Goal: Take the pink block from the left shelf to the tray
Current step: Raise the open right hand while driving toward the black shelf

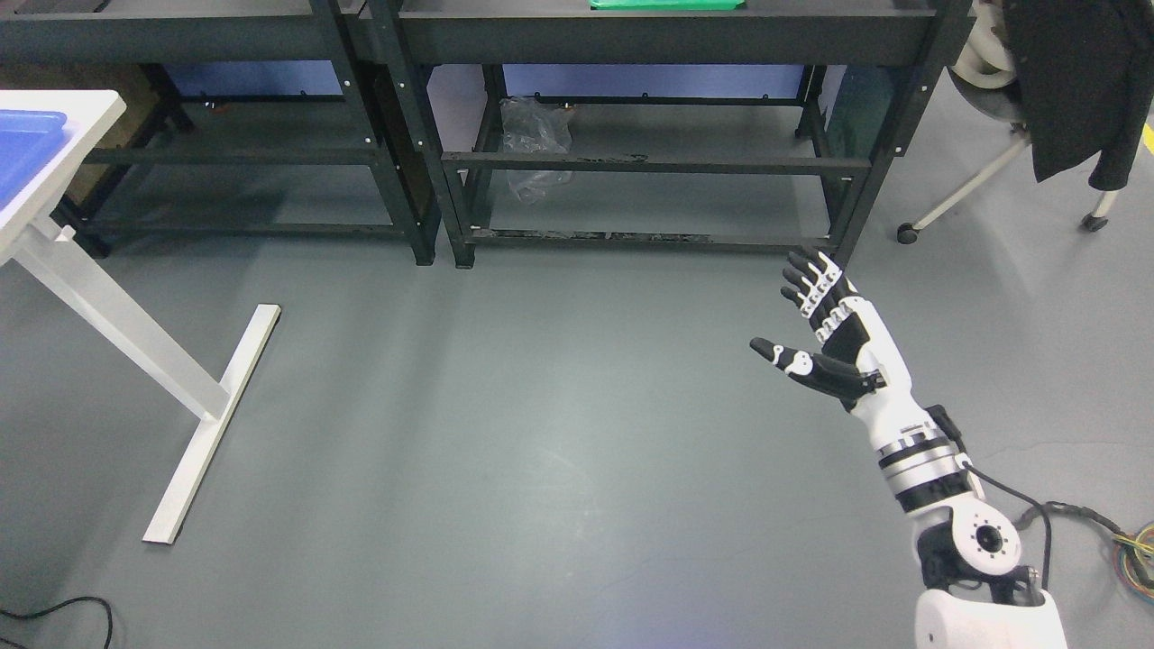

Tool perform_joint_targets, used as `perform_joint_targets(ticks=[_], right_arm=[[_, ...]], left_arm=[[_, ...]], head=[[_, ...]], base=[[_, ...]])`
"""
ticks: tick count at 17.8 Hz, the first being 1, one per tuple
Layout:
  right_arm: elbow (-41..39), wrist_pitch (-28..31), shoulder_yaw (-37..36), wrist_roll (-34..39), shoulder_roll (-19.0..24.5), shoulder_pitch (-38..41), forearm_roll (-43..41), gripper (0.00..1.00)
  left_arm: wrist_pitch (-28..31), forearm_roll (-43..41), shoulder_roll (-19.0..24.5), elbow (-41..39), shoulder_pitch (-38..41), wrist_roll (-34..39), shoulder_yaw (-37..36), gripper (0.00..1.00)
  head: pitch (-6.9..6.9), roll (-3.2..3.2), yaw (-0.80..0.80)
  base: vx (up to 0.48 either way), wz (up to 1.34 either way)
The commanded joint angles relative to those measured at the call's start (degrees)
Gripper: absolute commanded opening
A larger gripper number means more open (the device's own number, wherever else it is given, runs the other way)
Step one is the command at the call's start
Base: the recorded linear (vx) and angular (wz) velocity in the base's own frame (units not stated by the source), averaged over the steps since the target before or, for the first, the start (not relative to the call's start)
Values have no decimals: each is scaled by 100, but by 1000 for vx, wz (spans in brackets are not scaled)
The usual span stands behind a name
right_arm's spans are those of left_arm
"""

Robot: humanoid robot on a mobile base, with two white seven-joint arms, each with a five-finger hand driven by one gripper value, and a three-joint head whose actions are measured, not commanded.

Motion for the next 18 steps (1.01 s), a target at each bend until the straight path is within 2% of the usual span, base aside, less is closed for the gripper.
perform_joint_targets(ticks=[1,9,11,12,13,14,15,16,18], right_arm=[[-5,54,78,-16,-100,246,83,100],[-5,54,-125,-16,-100,255,83,100],[-5,11,-54,-77,-100,203,309,99],[-5,-68,-46,-165,-100,167,938,99],[-5,-330,-54,-366,-100,106,1927,99],[-5,-637,-19,-951,-100,27,3320,99],[-5,-762,51,-1548,-100,18,4065,99],[-5,-815,103,-2085,-100,0,4386,99],[12,-912,218,-2363,-100,-53,4538,99]], left_arm=[[3,0,100,-100,114,1,0,100],[3,0,100,-100,114,1,0,100],[3,0,100,-100,114,1,0,100],[3,0,100,-100,114,1,0,100],[3,0,100,-100,114,1,0,100],[3,0,100,-100,114,1,0,100],[3,0,100,-100,114,1,0,100],[3,0,100,-100,114,1,0,100],[3,0,100,-100,114,1,0,100]], head=[[0,0,0],[0,0,0],[0,0,0],[0,0,0],[0,0,0],[0,0,0],[0,0,0],[0,0,0],[0,0,0]], base=[[0,0],[0,0],[0,0],[0,0],[0,0],[0,0],[33,0],[33,0],[61,0]])
